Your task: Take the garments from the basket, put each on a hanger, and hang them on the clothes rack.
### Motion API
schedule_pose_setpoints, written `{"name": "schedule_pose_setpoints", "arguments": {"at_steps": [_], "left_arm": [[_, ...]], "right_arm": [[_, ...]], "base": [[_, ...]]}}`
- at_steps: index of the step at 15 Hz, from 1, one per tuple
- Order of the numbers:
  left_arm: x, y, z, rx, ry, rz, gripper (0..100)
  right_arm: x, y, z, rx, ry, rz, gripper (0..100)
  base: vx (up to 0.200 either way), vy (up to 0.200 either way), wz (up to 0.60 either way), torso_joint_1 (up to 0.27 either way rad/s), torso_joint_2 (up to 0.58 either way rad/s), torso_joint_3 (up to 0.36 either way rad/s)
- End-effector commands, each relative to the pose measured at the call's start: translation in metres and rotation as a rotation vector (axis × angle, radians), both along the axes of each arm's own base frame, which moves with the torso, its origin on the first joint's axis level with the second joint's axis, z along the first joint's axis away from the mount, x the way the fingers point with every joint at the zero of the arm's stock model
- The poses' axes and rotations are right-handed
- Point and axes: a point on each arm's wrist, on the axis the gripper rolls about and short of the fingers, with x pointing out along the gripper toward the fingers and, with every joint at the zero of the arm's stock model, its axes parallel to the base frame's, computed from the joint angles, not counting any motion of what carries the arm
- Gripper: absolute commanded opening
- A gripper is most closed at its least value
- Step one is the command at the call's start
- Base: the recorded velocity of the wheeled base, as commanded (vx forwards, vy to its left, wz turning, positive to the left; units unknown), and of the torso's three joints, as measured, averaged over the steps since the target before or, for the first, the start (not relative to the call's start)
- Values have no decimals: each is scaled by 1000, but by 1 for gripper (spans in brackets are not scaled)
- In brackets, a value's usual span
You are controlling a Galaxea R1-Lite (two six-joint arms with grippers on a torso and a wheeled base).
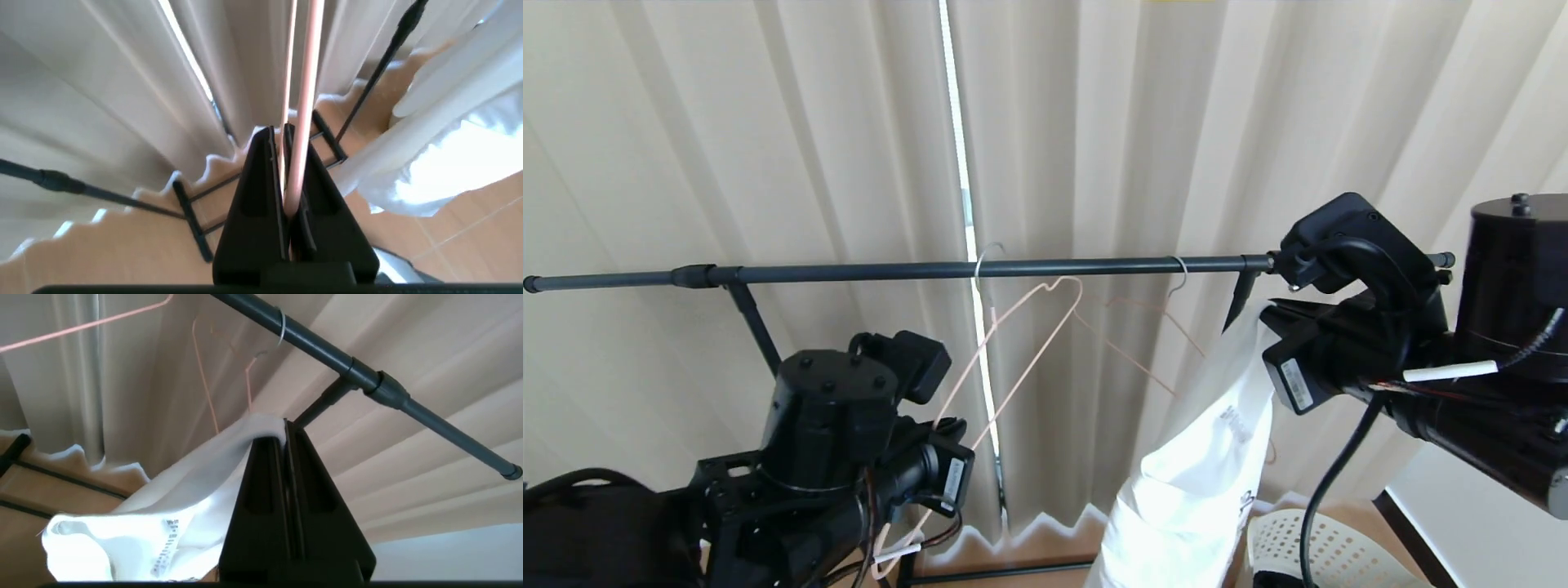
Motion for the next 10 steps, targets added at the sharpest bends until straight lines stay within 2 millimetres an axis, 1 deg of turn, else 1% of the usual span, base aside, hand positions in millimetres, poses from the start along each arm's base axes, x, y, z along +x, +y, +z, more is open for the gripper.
{"name": "schedule_pose_setpoints", "arguments": {"at_steps": [1, 2, 4, 5, 7, 10], "left_arm": [[-21, 25, -17, -24, -35, -10, 0], [-29, 34, -24, -3, -42, -16, 0], [-42, 46, -30, 4, -52, -51, 0], [-51, 49, -30, -55, -51, -174, 0], [-56, 53, -31, 11, -81, -233, 0], [-58, 54, -32, 23, -82, -239, 0]], "right_arm": [[33, 29, -9, -13, 16, 0, 0], [40, 35, -18, -27, 33, -2, 0], [47, 41, -28, -25, 28, -8, 0], [52, 46, -36, -22, 21, -9, 0], [58, 46, -40, -21, 16, -30, 0], [60, 46, -40, -18, -4, -63, 0]], "base": [[0, 0, 0, 0, 0, 0], [0, 0, 0, 0, 0, 0], [0, 0, 0, 0, 0, 0], [0, 0, 0, 0, 0, 0], [0, 0, 0, 0, 0, 0], [0, 0, 0, 0, 0, 0]]}}
